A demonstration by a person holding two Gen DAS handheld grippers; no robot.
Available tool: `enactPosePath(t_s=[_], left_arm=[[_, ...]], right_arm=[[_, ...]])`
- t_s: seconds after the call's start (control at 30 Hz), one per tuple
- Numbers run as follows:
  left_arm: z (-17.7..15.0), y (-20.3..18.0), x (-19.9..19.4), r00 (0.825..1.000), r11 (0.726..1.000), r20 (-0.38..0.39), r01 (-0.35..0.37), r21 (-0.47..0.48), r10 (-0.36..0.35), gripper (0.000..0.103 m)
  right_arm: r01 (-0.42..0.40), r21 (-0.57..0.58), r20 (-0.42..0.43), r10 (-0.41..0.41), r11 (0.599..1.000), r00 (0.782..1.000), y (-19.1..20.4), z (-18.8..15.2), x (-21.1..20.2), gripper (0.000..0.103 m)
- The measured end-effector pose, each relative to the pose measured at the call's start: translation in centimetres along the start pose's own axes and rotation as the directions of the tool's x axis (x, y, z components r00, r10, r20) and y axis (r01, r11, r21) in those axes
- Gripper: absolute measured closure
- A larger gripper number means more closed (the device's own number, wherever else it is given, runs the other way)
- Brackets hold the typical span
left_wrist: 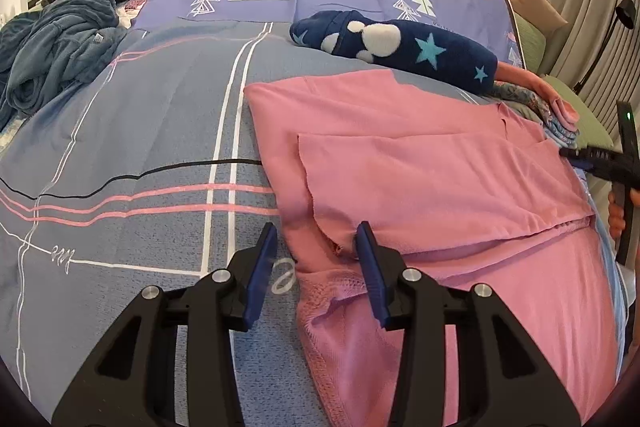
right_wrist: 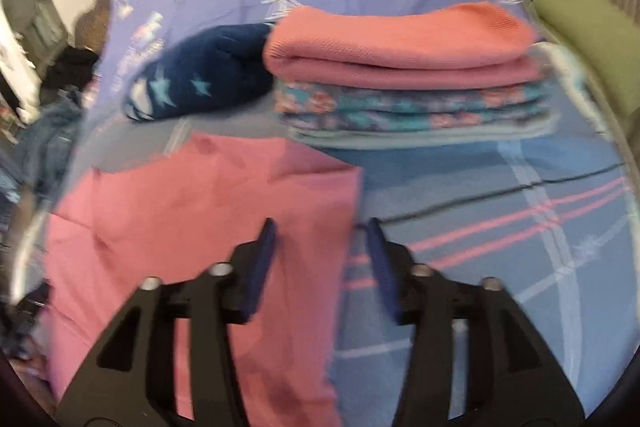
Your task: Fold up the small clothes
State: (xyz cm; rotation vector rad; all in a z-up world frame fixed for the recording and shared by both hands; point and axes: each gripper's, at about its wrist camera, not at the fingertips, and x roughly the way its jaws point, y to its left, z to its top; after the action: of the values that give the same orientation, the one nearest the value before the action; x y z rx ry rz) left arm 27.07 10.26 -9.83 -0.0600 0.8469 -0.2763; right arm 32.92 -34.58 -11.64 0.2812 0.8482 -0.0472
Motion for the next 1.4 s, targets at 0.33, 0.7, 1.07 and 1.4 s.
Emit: enactPosePath(t_s=[0.33, 0.7, 1.07, 1.4], left_arm=[[-0.1, -0.8, 0.3, 1.0, 0.999, -0.003, -0.031, 0.024, 0.031, 0.059], [0.0, -1.7, -2.2, 0.998, 0.999, 0.044, 0.051, -0.004, -0.051, 0.059], [-8.6, -1.7, -9.1, 0.996, 0.996, -0.029, 0.084, -0.029, -0.085, 0.034], [-16.3, -1.9, -14.4, 0.978, 0.978, -0.058, 0.196, -0.069, -0.2, 0.032]], right_arm=[[0.047, 0.13, 0.064, -0.056, 0.99, 0.996, -5.0, 1.3, 2.5, 0.099], [-0.115, -0.102, -0.025, 0.113, 0.988, 0.993, -1.2, -10.1, -4.9, 0.101], [-0.213, -0.015, 0.059, 0.214, 0.977, 0.975, -2.8, -19.9, -15.2, 0.06], [-0.309, 0.05, 0.005, 0.309, 0.95, 0.951, -4.3, -28.2, -19.9, 0.05]])
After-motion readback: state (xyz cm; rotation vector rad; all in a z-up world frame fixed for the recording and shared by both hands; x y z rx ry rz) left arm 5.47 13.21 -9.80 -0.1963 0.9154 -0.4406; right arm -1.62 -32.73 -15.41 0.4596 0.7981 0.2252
